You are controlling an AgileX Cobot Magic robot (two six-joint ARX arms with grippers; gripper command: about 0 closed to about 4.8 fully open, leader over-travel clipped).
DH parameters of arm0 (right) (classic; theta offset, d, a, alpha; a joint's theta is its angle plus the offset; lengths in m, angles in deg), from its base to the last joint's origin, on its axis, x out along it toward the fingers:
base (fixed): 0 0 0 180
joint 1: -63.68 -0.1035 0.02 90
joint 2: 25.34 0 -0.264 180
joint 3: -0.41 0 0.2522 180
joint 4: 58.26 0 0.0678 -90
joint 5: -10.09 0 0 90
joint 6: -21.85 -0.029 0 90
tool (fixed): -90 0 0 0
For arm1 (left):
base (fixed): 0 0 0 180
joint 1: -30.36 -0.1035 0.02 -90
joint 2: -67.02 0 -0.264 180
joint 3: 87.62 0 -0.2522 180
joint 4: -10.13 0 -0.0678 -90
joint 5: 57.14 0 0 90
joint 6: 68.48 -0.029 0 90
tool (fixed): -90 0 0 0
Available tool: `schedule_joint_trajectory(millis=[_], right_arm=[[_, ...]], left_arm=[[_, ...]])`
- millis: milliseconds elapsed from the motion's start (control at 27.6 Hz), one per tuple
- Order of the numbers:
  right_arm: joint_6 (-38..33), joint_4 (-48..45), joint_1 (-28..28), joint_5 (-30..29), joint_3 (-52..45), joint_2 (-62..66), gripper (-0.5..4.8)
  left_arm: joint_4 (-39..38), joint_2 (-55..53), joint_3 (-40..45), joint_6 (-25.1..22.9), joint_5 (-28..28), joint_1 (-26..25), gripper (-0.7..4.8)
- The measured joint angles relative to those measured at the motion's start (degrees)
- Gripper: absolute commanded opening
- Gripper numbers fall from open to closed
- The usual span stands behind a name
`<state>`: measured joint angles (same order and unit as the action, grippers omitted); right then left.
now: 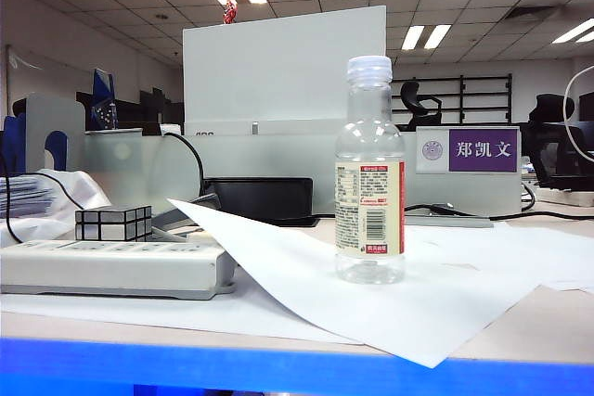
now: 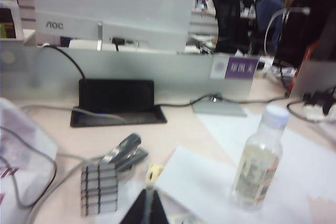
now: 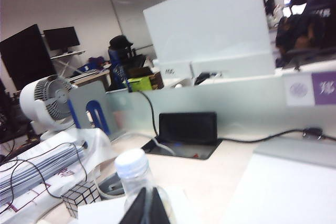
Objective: Press the button on the power strip.
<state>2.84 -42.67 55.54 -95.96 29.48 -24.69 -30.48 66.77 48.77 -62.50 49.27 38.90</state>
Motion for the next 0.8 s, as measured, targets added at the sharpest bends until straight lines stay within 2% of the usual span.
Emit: schedule_joint_trajectory(millis=[145, 289, 398, 615, 796], right_arm=[[-0.46, -0.63, 0.13, 2.86, -0.72, -0.46, 0.03], [-0.48, 0.11, 0.11, 5.4, -3.37, -0.46, 0.03], [-0.83, -0.9, 0.11, 4.76, -5.86, -0.46, 0.03], [-2.01, -1.46, 0.11, 4.79, -8.66, -0.46, 0.03], [-4.13, -3.8, 0.11, 8.28, -11.32, -0.46, 0.03]], left_arm=[[6.16, 0.0, 2.89, 0.28, 0.09, 0.02, -0.05], [7.04, 0.0, 6.08, 1.62, 0.09, 0.02, -0.05], [9.49, 0.0, 8.79, 3.8, 0.07, 0.02, -0.05], [13.77, 0.02, 13.38, 3.96, 0.04, 0.02, -0.05], [15.93, 0.02, 15.87, 3.96, -0.74, 0.02, -0.05]])
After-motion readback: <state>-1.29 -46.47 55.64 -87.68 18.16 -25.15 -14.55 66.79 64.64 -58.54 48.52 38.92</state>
